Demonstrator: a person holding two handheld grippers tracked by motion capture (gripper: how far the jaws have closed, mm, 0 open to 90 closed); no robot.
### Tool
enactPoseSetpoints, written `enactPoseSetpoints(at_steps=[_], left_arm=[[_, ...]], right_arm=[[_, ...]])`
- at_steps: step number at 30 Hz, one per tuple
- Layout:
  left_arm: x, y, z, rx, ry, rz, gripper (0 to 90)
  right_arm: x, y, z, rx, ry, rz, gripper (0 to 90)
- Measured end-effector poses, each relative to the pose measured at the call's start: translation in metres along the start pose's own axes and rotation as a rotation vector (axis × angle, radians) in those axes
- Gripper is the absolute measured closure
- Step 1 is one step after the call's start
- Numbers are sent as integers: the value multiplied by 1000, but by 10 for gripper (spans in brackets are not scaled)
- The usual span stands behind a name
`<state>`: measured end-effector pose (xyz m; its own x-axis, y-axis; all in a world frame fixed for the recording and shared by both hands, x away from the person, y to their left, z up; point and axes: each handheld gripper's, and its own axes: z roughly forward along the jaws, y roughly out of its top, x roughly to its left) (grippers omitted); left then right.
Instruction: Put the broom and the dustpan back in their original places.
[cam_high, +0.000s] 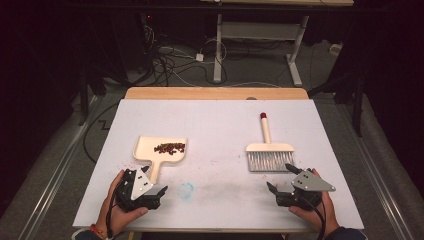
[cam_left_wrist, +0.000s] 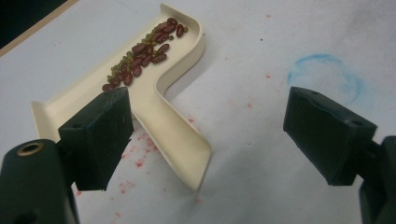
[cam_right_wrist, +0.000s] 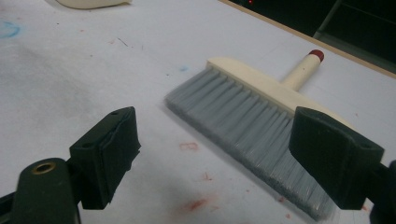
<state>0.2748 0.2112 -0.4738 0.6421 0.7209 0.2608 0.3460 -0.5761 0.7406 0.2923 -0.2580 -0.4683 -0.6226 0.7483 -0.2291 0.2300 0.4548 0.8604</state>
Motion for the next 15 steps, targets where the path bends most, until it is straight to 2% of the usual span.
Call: enactPoseSetpoints(at_steps=[15], left_arm=[[-1, 0, 1, 11, 2, 10, 155]], right_arm=[[-3, 2, -3, -20, -12, 4, 160]])
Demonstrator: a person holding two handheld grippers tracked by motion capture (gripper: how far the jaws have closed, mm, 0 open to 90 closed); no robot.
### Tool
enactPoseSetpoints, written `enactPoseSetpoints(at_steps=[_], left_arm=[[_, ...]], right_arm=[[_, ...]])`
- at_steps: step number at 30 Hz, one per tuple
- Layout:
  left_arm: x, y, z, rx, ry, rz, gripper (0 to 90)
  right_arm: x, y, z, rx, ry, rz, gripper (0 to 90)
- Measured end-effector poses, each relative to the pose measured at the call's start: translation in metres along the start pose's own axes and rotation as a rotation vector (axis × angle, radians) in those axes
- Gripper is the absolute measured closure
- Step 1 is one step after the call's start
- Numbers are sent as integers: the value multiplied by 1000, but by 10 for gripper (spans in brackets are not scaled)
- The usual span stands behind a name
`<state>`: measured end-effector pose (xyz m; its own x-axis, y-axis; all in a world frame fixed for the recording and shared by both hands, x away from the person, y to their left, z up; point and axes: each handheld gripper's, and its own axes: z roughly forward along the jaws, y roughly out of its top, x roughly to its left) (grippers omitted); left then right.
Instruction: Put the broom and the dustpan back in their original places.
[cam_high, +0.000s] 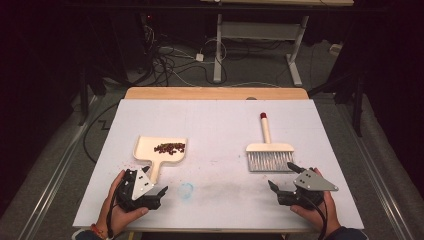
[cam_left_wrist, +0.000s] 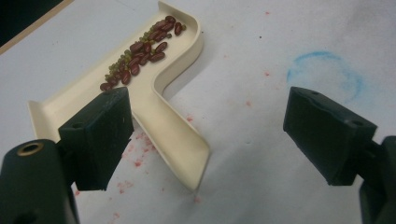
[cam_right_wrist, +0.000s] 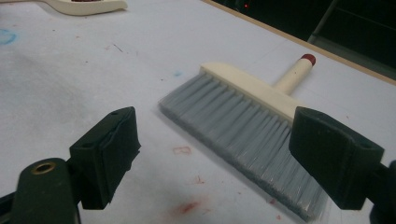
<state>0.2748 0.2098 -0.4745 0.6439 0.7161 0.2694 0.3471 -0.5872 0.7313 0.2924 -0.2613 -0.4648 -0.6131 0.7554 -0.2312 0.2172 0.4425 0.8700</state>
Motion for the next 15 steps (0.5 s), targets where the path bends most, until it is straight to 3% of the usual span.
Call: enactPoseSetpoints(at_steps=[15], left_arm=[[0, 4, 1, -11, 4, 4, 155]], right_arm=[[0, 1, 0, 1, -6, -4, 160]])
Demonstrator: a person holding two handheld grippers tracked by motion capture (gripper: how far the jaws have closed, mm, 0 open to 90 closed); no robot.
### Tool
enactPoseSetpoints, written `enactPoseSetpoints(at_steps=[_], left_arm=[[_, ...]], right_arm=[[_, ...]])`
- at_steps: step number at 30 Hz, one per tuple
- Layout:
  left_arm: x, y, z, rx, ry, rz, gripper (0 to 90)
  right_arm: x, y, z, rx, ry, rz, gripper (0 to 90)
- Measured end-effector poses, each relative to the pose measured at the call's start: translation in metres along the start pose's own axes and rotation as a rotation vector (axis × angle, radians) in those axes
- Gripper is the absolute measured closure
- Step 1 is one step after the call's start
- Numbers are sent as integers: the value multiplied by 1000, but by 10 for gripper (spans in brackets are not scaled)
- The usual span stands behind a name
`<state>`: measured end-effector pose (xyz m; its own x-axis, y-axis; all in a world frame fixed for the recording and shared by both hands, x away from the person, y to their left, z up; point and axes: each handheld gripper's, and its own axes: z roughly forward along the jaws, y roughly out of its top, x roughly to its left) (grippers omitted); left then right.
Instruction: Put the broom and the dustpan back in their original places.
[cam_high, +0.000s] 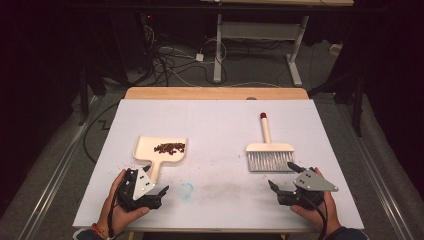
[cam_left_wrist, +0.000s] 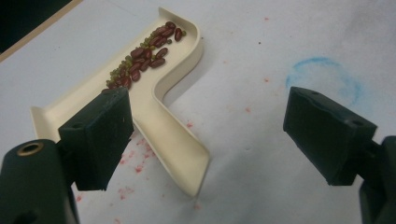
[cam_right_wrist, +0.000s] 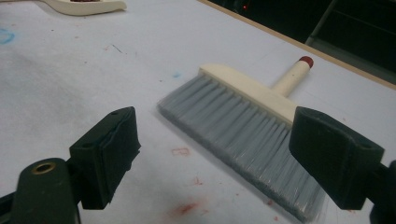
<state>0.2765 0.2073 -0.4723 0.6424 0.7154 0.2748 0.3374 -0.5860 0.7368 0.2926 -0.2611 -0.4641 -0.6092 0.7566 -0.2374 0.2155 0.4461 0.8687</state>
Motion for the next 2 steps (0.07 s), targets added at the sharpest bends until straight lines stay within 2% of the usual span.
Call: enactPoseSetpoints(at_steps=[2], left_arm=[[1, 0, 2, -2, -9, -15, 155]], right_arm=[[-2, -1, 0, 5, 0, 8, 160]])
